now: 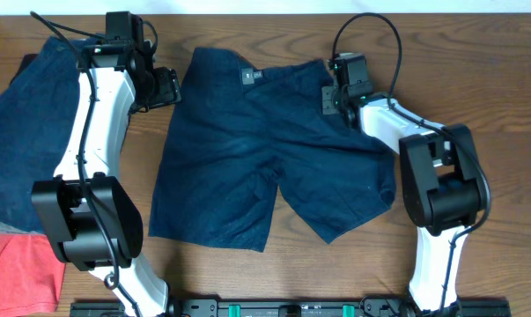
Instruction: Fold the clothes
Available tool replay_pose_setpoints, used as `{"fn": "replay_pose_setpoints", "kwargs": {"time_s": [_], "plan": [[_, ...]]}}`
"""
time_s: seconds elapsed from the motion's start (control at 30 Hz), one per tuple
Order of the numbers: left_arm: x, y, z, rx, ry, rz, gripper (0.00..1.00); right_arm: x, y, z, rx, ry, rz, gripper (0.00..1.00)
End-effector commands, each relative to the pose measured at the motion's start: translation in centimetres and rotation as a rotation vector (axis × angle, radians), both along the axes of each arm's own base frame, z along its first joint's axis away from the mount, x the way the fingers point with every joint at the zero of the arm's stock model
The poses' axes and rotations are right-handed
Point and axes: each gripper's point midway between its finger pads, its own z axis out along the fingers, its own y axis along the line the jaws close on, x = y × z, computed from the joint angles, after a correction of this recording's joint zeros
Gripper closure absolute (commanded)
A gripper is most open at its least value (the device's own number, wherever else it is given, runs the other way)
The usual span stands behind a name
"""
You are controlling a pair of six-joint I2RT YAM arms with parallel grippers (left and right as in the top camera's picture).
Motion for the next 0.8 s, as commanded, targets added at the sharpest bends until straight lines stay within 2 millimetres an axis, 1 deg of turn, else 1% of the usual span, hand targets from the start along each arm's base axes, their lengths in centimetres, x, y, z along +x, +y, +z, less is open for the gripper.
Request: {"fn": "replay_pose_setpoints", "kwargs": {"time_s": [0.0, 0.07, 0.17, 0.2, 0.23, 0.27, 0.3, 0.33, 0.4, 0.57, 0.77], "plan": [[0.3, 0.3, 0.1, 0.01, -0.008, 0.001, 0.22, 1.1, -3.3, 4.7, -0.04, -0.084, -0.079, 0.99], [0.3, 0.3, 0.1, 0.01, -0.008, 0.001, 0.22, 1.1, -3.7, 5.2, -0.041, -0.086, -0.068, 0.99], [0.3, 0.3, 0.1, 0.01, -0.008, 0.001, 0.22, 0.7, -2.8, 4.8, 0.002, -0.059, 0.006, 0.98], [0.3, 0.3, 0.1, 0.01, -0.008, 0.001, 0.22, 0.5, -2.3, 4.4, 0.023, -0.045, 0.026, 0.87], [0.3, 0.3, 0.1, 0.01, -0.008, 0.001, 0.22, 0.4, -1.9, 4.2, 0.041, -0.037, 0.042, 0.67], [0.3, 0.3, 0.1, 0.01, -0.008, 0.001, 0.22, 0.3, -1.5, 4.0, 0.055, -0.032, 0.057, 0.54], [0.3, 0.3, 0.1, 0.01, -0.008, 0.001, 0.21, 0.2, -1.0, 3.7, 0.07, -0.026, 0.072, 0.47], [0.3, 0.3, 0.1, 0.01, -0.009, 0.001, 0.22, 0.1, -0.6, 3.4, 0.075, -0.021, 0.081, 0.43], [0.3, 0.3, 0.1, 0.01, -0.01, 0.001, 0.22, -0.2, 0.0, 2.4, 0.074, -0.001, 0.093, 0.4], [0.4, 0.3, 0.1, 0.01, -0.012, 0.001, 0.22, -0.9, 0.9, -0.3, 0.064, 0.051, 0.112, 0.38], [0.4, 0.3, 0.2, 0.01, -0.013, 0.001, 0.22, -0.9, 0.5, -2.5, 0.034, 0.071, 0.1, 0.38]]}}
